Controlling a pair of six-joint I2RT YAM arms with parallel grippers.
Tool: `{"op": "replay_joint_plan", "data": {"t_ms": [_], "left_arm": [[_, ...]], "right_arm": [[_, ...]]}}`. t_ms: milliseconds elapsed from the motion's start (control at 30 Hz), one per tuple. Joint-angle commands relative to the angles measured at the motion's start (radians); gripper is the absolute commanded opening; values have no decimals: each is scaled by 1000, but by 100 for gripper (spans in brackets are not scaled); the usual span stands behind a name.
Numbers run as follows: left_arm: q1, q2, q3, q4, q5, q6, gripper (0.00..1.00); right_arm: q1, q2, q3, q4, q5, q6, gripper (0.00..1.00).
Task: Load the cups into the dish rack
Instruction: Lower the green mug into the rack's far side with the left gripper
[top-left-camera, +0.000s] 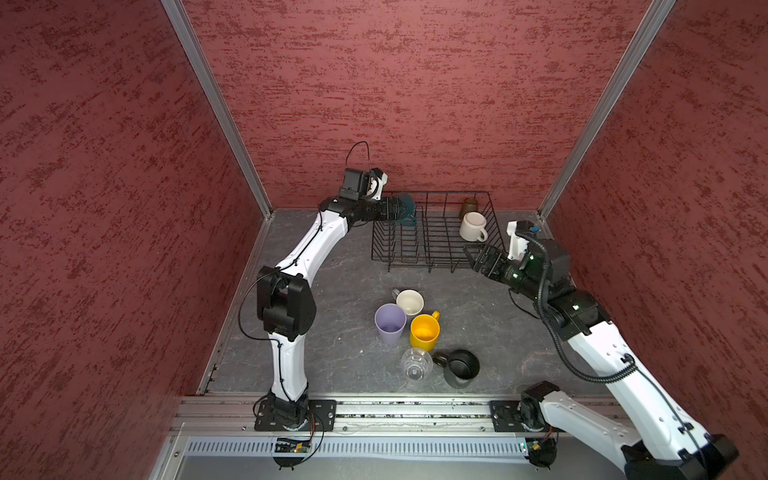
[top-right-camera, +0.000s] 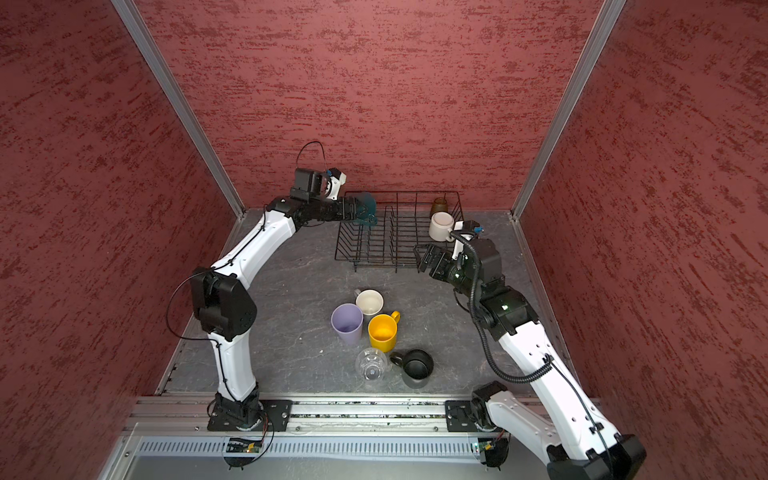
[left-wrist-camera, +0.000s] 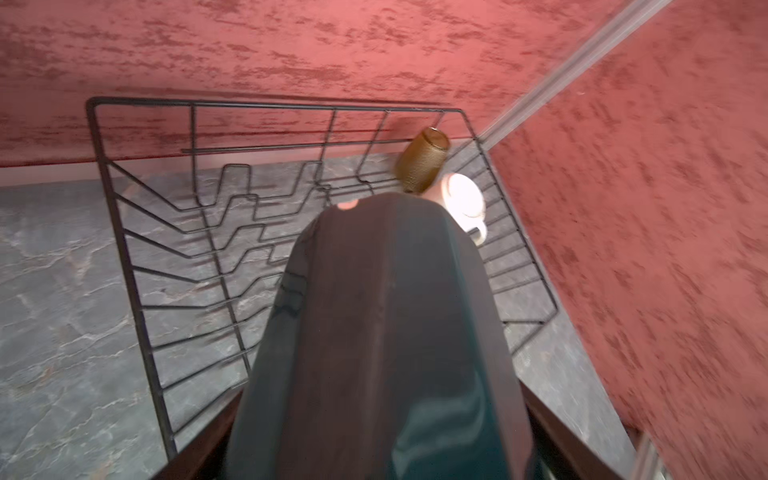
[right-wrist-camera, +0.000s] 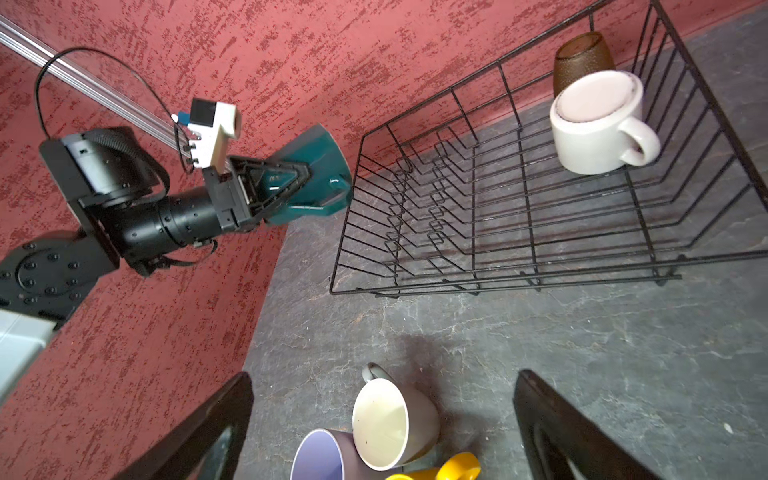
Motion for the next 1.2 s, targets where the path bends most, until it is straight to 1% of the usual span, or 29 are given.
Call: {"op": "replay_joint_plan", "data": {"t_ms": [0,133,200,233,333,567,667,833,1000,1167], "left_arm": [[-9,96,231,-207,-71,-9,0],[-9,267,520,-396,-96,-23,0],[-6,320,594,-439,-111,-35,0],[-2,329,601,-444,-113,-43,0],[5,334,587,-444,-110,-57,0],[-6,326,530,-444,-76,-43,0],[-15,288,461,-435,-58,-28,0],[-30,188,297,-398,-46,7,0],[-39,141,244,-421,-52,33,0],[-46,116,197,-395,-47,28,0]], "right_arm": [[-4,-22,-16,-35,38,4,99],[-4,-33,-29,-41,23,2,99],[-4,-30,-37,-36,10,4,99],[-4,-29,-42,-31,3,6,99],[-4,-24,-59,-12,-15,13,99],[-4,-10,-84,24,-42,26,99],[-4,-7,-89,36,-50,32,99],[-4,4,-91,44,-58,33,99],[-3,19,-91,63,-69,36,99],[-4,30,-101,82,-75,40,99]]}}
